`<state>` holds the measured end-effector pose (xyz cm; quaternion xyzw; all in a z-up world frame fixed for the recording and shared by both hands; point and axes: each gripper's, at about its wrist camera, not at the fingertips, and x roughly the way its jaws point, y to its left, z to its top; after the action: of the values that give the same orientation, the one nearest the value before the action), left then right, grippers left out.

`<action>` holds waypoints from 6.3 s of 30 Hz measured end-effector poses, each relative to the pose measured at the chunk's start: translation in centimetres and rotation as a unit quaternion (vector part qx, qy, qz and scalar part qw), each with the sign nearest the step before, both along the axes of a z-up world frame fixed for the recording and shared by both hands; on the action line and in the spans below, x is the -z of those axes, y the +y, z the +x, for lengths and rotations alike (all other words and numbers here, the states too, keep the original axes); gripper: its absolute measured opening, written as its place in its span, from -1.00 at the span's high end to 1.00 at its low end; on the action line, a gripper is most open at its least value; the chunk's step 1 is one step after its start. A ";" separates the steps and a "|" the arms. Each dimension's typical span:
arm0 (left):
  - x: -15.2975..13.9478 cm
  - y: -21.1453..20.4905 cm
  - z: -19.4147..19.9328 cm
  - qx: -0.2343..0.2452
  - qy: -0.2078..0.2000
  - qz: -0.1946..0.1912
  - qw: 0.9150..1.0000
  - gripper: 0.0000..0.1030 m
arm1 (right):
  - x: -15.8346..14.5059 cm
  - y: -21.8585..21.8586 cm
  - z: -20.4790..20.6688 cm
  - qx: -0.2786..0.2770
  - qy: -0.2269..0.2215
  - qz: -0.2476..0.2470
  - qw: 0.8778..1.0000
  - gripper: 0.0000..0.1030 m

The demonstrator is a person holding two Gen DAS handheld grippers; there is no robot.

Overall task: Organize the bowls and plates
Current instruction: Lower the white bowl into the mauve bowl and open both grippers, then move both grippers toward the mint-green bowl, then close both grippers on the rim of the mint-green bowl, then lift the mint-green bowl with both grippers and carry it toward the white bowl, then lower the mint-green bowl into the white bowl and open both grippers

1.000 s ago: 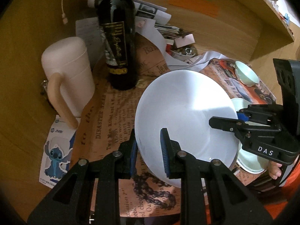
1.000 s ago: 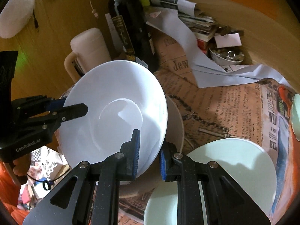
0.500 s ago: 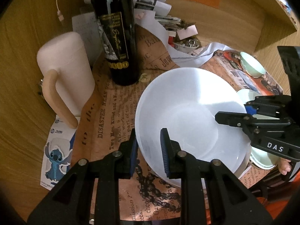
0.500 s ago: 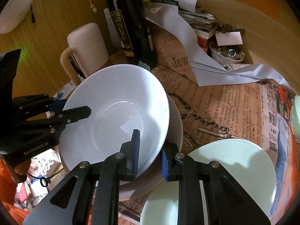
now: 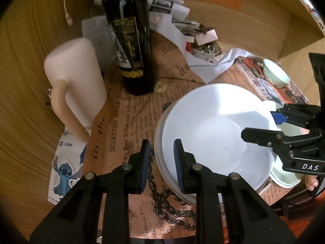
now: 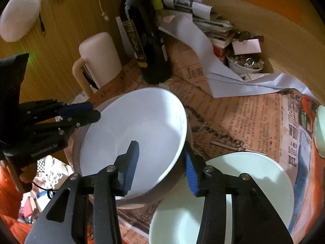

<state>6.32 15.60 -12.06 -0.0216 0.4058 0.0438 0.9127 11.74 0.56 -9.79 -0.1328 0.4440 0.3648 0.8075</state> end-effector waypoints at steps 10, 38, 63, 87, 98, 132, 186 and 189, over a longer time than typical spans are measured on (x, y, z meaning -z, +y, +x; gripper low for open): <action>-4.5 -2.1 0.5 -0.002 -0.043 0.013 0.999 0.28 | -4.8 -4.3 -0.1 0.037 -0.095 0.047 0.994 -0.36; -9.1 -22.1 16.1 0.131 -0.057 0.039 0.989 -0.71 | -7.8 -27.7 13.5 0.343 -0.149 0.028 0.927 -0.75; -2.9 -27.3 27.3 0.156 0.063 0.031 0.985 -0.71 | -0.2 -30.5 18.6 0.357 -0.013 -0.017 0.934 0.54; 2.2 -26.7 29.0 0.168 0.151 0.012 0.974 -0.08 | 0.1 -27.5 15.3 0.283 0.027 0.027 0.958 0.33; 3.3 -27.6 29.0 0.195 0.173 0.004 0.965 0.70 | 0.7 -27.3 15.7 0.278 0.036 0.034 0.959 0.68; -6.3 -19.1 14.2 0.168 0.004 -0.010 0.986 0.71 | -7.2 -19.6 5.6 0.225 -0.094 0.077 0.967 0.69; -1.1 -0.7 -0.7 0.000 -0.004 -0.038 0.999 0.71 | -1.4 -1.0 -1.7 0.061 -0.026 0.054 0.996 0.68; -0.7 -0.4 -0.7 0.000 0.000 -0.041 0.999 0.71 | -1.0 -0.8 -1.7 0.059 -0.021 0.051 0.997 0.67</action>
<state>5.66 15.21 -11.35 -0.0586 0.4071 0.0271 0.9111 10.04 -0.26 -8.74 -0.0730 0.4151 0.3355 0.8425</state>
